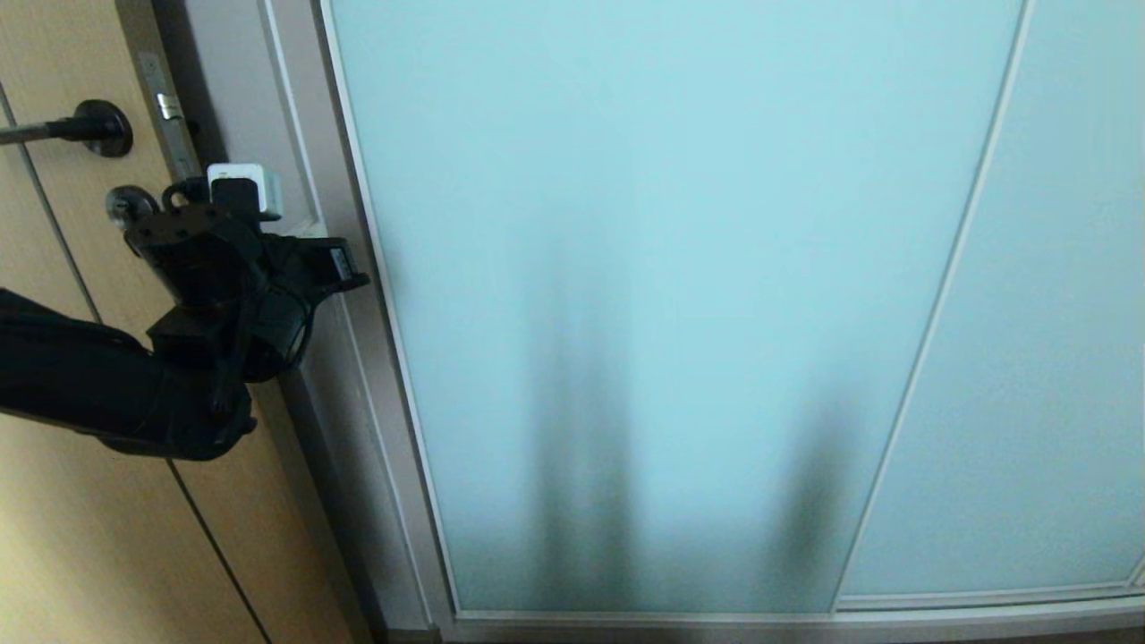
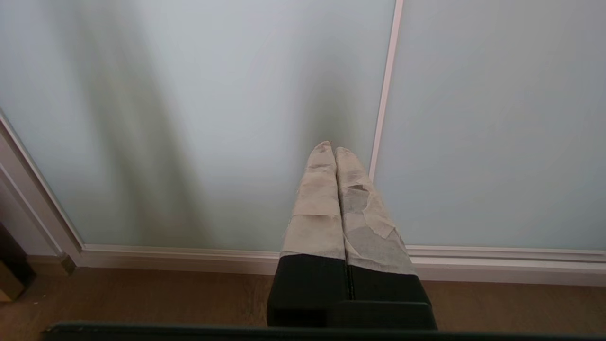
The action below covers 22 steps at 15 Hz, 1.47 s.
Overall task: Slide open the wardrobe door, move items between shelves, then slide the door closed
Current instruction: Open the door
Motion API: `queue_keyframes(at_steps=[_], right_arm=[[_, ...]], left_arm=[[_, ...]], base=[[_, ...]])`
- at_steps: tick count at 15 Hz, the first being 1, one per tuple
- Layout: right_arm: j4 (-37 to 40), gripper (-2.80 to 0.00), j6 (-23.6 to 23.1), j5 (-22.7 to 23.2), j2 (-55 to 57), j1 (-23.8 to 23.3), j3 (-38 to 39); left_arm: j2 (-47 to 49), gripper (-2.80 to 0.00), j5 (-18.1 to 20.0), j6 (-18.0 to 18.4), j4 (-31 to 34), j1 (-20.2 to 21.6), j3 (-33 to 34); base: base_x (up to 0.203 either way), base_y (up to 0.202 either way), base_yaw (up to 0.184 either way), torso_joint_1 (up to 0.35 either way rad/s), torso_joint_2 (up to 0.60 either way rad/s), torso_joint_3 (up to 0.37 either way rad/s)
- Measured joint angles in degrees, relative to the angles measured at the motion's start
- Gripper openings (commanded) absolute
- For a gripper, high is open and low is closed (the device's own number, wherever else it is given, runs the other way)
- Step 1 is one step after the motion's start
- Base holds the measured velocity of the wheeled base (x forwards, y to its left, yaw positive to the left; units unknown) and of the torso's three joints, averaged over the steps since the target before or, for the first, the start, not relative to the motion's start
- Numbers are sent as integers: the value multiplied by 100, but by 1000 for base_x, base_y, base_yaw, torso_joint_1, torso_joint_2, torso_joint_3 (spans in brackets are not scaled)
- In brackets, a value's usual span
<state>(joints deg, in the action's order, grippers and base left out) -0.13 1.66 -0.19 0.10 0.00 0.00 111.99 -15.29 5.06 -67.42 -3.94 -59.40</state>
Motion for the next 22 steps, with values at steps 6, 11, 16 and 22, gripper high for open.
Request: queue_keyframes(at_steps=[6,11,16,22], right_arm=[[-2,-280,1,1,0,0,0],[0,-280,-1,1,0,0,0],[-1,-280,1,1,0,0,0],[0,-280,-2,1,0,0,0]], left_arm=[[319,-280,-135,9,473,6,-630],[616,-280,-126,12,751,6,-1158],[897,-280,-118,22,937,-10,-1605],[1319,-280,-137,55,982,-83,-2024]], base=[[0,0,0,0,0,0],[0,0,0,0,0,0],[0,0,0,0,0,0],[0,0,0,0,0,0]])
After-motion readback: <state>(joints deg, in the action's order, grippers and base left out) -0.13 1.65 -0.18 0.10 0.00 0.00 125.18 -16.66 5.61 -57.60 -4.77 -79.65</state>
